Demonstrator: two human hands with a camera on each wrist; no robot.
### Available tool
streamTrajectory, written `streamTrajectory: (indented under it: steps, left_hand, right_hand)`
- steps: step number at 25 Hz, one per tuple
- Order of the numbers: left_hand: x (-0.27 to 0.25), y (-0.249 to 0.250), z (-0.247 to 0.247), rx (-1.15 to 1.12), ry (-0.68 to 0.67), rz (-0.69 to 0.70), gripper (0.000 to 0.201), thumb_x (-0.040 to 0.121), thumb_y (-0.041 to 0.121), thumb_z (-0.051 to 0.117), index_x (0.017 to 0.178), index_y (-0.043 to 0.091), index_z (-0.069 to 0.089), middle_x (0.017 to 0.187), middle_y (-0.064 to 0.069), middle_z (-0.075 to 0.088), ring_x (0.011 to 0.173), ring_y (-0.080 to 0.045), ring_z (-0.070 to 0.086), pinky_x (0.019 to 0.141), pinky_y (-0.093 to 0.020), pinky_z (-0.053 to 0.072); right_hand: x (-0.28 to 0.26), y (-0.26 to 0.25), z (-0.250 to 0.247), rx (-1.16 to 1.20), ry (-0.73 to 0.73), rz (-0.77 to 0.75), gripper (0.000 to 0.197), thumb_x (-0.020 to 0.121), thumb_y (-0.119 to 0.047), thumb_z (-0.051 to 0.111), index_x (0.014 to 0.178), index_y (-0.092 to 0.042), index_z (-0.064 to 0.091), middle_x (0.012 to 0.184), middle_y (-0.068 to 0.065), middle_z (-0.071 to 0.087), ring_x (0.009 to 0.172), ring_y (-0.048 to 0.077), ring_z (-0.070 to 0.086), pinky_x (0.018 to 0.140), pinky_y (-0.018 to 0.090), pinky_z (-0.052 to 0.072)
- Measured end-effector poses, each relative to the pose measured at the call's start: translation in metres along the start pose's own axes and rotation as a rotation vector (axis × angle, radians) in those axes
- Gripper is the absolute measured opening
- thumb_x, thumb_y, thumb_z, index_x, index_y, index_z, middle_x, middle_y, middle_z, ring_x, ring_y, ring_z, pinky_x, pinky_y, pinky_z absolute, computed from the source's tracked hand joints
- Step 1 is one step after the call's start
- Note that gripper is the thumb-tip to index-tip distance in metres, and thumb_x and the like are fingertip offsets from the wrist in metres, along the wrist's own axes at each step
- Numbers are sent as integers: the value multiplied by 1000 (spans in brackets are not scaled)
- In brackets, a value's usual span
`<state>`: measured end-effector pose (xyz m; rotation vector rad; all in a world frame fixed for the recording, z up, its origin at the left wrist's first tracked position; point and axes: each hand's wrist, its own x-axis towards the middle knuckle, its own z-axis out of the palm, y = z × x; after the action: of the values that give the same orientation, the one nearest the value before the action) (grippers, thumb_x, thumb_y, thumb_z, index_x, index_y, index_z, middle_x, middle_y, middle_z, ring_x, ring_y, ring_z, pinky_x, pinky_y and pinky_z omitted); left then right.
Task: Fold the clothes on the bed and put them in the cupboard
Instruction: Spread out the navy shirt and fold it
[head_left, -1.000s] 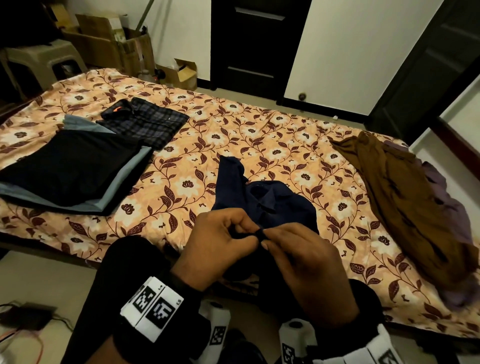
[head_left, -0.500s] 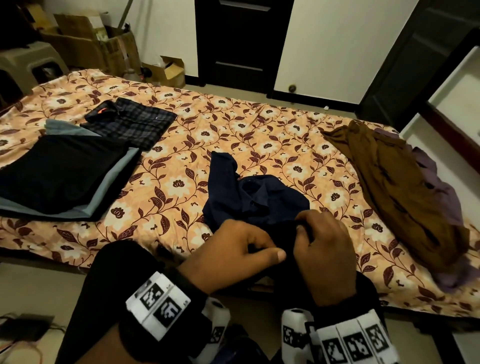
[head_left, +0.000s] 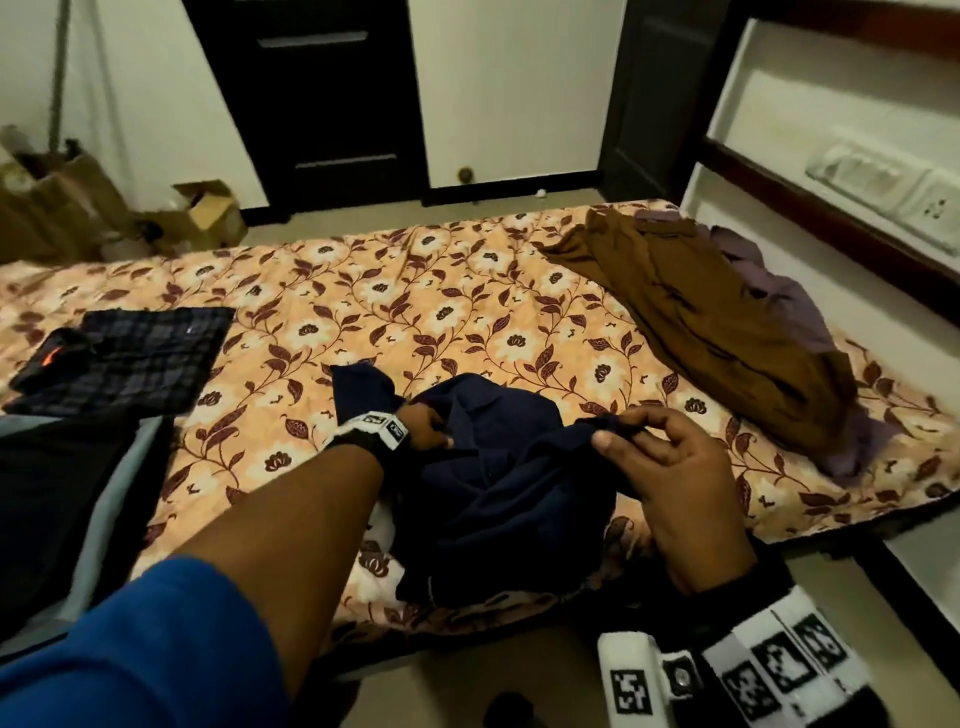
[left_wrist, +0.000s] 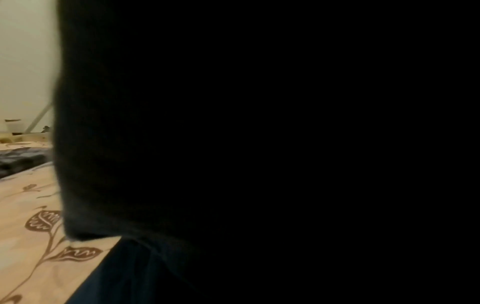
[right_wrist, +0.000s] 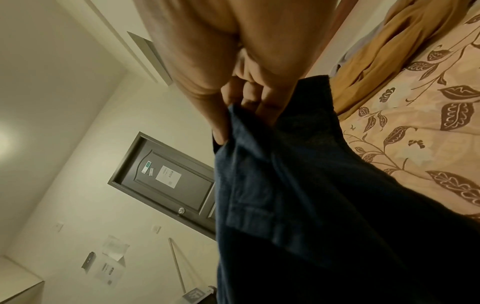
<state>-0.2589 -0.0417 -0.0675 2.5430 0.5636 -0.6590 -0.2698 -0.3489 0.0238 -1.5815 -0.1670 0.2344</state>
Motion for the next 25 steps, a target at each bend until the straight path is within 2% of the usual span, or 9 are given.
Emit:
streamTrajectory:
  steps: [3, 5, 9, 11, 13, 16, 21, 23, 25]
  left_hand:
    - [8, 5, 7, 182, -16, -74, 13, 87, 43, 65, 84, 31, 65, 99, 2, 66, 110, -25, 56, 111, -60, 18]
    - [-3, 9, -4, 55, 144, -81, 12, 89, 39, 60, 84, 28, 60, 102, 3, 65, 108, -22, 54, 113, -61, 6]
    - [-59, -39, -98, -501, 774, -165, 20, 94, 26, 56, 110, 15, 58, 108, -12, 62, 100, -31, 58, 94, -43, 44]
    - [-106, -79, -160, -581, 1031, -219, 30, 92, 22, 59, 117, 6, 62, 112, -22, 64, 104, -39, 60, 85, -41, 44]
    - [-148, -109, -203, -605, 1173, -202, 24, 90, 21, 63, 108, 6, 67, 104, -21, 67, 99, -37, 62, 83, -43, 46]
    - [-187, -135, -219, -711, 1328, -165, 9, 82, 19, 72, 87, 17, 64, 93, -21, 66, 90, -36, 65, 82, -47, 51]
    - [-196, -168, -148, -912, 1359, -168, 11, 82, 18, 71, 90, 16, 64, 93, -16, 68, 86, -31, 64, 82, -48, 53]
    - [-177, -178, -88, -1061, 1044, -196, 11, 83, 5, 67, 92, 8, 63, 93, -23, 65, 88, -41, 64, 82, -51, 53]
    - [-158, -178, -25, -958, 529, -392, 25, 87, 1, 61, 111, -2, 61, 105, -29, 64, 101, -47, 62, 92, -55, 50]
  right_hand:
    - [11, 5, -7, -68, -45, 34, 36, 79, 9, 67, 94, -23, 61, 101, -2, 73, 97, 13, 68, 85, 34, 56]
    - [20, 4, -22, -166, -101, 14, 41, 81, 9, 63, 92, -30, 62, 108, -2, 71, 104, 15, 66, 90, 42, 54]
    - [78, -27, -61, -401, -57, -119, 42, 79, 17, 54, 93, -22, 61, 105, -2, 67, 103, 12, 62, 88, 31, 50]
    - [118, -53, -72, -569, -28, -253, 45, 76, 17, 50, 91, -24, 59, 100, 2, 65, 100, 19, 62, 86, 30, 48]
    - [158, -77, -74, -770, -18, -400, 45, 75, 10, 53, 93, -31, 62, 100, 7, 65, 97, 28, 62, 89, 36, 48]
    - [192, -121, -58, -1015, -11, -550, 34, 81, 0, 56, 110, -16, 64, 105, 21, 67, 94, 40, 62, 83, 39, 48]
    - [198, -151, -47, -1113, -6, -670, 34, 84, -5, 58, 115, -19, 62, 98, 29, 65, 88, 45, 61, 78, 44, 49]
    - [196, -112, -62, -1200, -129, -561, 35, 87, -12, 57, 115, -32, 60, 113, 24, 62, 103, 42, 60, 90, 45, 47]
    - [189, -54, -81, -1518, -403, -208, 31, 94, -20, 53, 125, -25, 58, 131, 19, 55, 121, 35, 52, 102, 38, 39]
